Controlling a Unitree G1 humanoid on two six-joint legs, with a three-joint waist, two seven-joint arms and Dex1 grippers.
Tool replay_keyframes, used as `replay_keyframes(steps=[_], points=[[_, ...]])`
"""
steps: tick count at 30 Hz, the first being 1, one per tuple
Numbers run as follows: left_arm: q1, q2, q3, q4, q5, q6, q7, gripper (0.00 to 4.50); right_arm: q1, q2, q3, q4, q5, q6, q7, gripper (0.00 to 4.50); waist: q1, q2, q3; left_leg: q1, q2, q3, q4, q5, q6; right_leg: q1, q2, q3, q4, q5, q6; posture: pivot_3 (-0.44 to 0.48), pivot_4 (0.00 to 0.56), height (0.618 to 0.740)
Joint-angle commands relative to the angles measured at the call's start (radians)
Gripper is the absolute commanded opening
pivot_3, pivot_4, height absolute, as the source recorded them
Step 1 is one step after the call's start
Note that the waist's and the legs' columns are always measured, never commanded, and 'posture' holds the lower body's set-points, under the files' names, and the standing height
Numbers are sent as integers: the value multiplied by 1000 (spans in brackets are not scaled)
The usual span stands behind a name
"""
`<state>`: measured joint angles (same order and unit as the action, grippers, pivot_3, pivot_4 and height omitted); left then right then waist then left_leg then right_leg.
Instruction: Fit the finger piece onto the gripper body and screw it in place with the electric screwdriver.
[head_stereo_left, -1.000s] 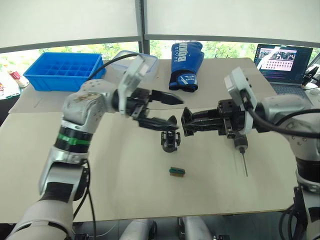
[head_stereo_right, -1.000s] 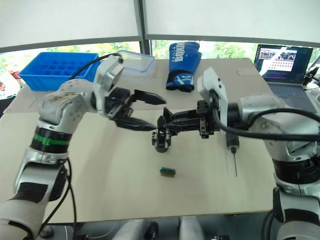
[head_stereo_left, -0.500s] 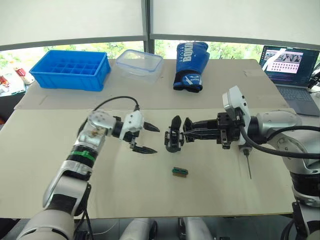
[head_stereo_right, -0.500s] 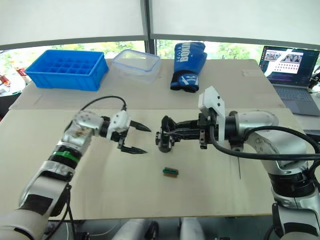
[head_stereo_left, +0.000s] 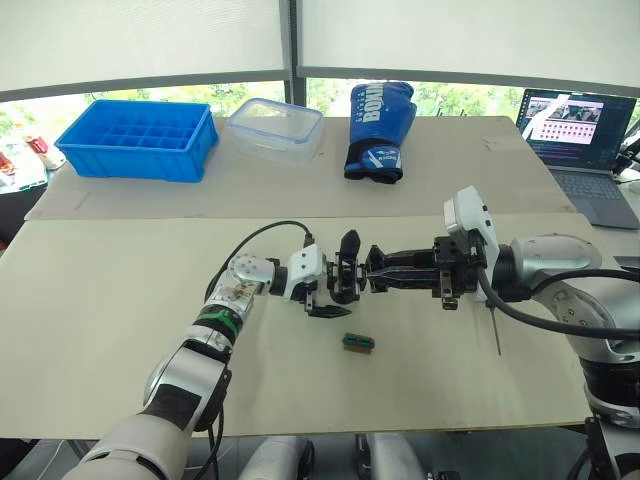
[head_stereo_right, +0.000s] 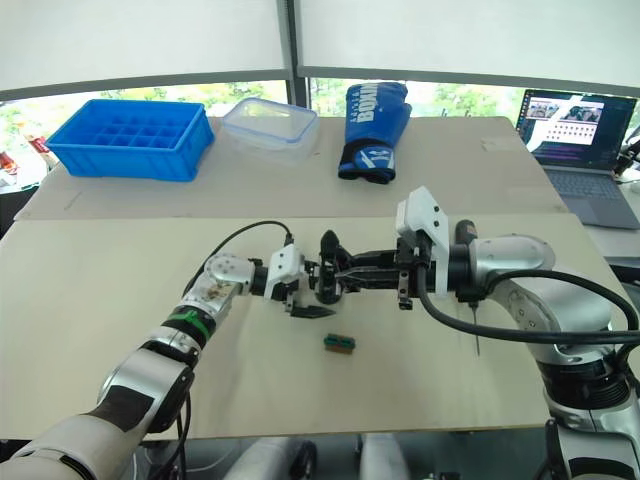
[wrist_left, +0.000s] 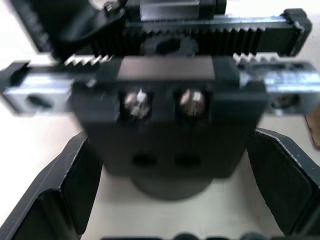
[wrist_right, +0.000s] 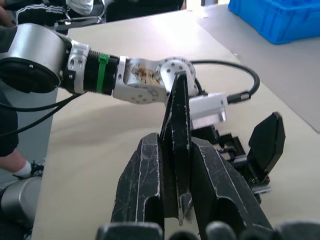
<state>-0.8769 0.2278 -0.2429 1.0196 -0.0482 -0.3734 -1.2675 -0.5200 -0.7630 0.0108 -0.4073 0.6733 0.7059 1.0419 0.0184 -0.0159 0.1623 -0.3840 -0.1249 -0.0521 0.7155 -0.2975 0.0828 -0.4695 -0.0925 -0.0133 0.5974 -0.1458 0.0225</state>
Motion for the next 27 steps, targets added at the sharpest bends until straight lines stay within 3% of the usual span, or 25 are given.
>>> replay_keyframes(steps=[1, 3, 17, 27], points=[[-29, -3, 22, 21, 8, -36, -2, 3176, 13, 37, -15, 2, -25, -130, 32, 355, -2, 0, 0, 0, 0, 0, 0, 0, 0, 0, 0, 0, 0, 0, 0, 0, 150, 740], [-33, -1, 24, 33, 16, -49, -8, 2349, 16, 61, 9, 37, -46, -179, 63, 355, -5, 0, 0, 0, 0, 0, 0, 0, 0, 0, 0, 0, 1, 0, 0, 0, 150, 740], [0, -7, 33, -7, 15, -55, -22, 2367, -67, 247, 158, 377, -235, -462, 181, 355, -9, 0, 0, 0, -1, 1, 1, 0, 0, -3, 1, 0, 11, 0, 0, 0, 150, 740], [14, -1, 36, -40, 10, -40, -25, 2367, -91, 279, 173, 492, -296, -515, 207, 355, -11, 0, 0, 0, -1, 1, 1, 0, 0, -3, 1, 0, 12, 0, 0, 0, 150, 740]])
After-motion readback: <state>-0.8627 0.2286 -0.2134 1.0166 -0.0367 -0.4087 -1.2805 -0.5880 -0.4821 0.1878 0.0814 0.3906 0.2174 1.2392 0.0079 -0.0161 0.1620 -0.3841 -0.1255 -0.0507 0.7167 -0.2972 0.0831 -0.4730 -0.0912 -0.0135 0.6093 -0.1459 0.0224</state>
